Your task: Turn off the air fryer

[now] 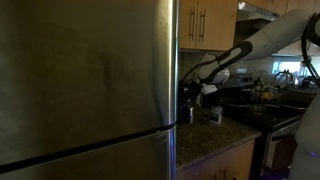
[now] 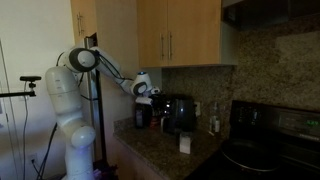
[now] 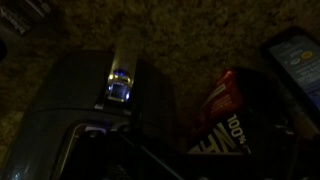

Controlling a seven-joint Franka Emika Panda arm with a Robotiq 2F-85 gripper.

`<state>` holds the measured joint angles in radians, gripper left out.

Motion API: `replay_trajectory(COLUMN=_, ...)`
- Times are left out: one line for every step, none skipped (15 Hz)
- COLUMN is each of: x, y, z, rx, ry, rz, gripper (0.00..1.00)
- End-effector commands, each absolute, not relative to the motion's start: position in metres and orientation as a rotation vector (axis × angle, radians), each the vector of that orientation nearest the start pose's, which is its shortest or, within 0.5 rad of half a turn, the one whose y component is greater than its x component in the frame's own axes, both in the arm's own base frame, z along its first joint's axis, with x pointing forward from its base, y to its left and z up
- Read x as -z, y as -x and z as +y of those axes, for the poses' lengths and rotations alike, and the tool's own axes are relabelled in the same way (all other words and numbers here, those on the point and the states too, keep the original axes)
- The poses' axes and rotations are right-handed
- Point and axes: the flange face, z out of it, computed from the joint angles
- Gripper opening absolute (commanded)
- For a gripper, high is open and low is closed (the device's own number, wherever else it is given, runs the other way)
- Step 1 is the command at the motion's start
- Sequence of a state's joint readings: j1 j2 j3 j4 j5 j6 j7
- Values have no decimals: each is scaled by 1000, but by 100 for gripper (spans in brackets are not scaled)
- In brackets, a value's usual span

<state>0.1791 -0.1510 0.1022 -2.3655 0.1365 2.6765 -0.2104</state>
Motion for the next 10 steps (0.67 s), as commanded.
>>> replay_trajectory(x=-437, y=-499, z=143, rx=774, ry=2898, rz=-565, gripper=100)
replay_trajectory(x=-438, y=-500, z=144, rx=827, ry=2884, rz=-557, gripper=100)
replay_trajectory(x=-439, y=-501, z=143, rx=847, ry=2879, rz=-553, gripper=100)
replay_trajectory(x=-440, y=-501, z=143, rx=856, ry=2876, rz=-552, gripper=100)
replay_trajectory(x=-441, y=-501, z=143, rx=860, ry=2875, rz=-551, gripper=100)
replay_trajectory(x=-431, y=-507, z=138, rx=843, ry=2904, rz=-564, gripper=100)
replay_trajectory(x=-425, y=-510, z=135, rx=855, ry=2905, rz=-584, gripper=100)
replay_trajectory(x=-420, y=-511, z=131, rx=860, ry=2903, rz=-597, gripper=100)
replay_trajectory(x=-416, y=-512, z=125, rx=893, ry=2894, rz=-601, gripper=100)
replay_trajectory(x=-416, y=-513, z=119, rx=917, ry=2881, rz=-613, gripper=100)
